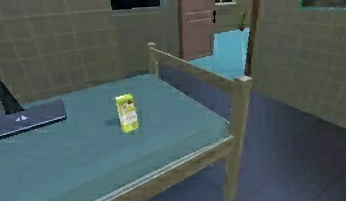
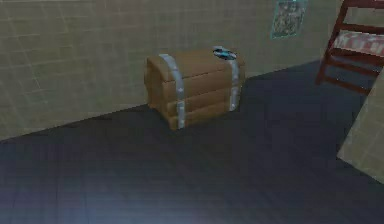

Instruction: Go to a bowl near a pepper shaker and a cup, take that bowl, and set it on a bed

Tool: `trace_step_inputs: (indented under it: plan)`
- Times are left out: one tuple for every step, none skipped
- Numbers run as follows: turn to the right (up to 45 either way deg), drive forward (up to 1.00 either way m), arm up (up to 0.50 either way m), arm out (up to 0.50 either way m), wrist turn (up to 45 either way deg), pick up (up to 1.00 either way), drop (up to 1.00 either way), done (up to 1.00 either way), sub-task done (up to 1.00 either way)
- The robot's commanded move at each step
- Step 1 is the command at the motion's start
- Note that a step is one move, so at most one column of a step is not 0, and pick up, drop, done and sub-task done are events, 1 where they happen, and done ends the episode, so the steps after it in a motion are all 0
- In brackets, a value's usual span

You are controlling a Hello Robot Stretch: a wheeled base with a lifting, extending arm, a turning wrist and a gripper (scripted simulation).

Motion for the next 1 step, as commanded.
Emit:
trace_step_inputs:
  plan:
    - [45.0, 0.00, 0.00, 0.00, 0.0, 0.00, 0.00, 0.00, 0.00]
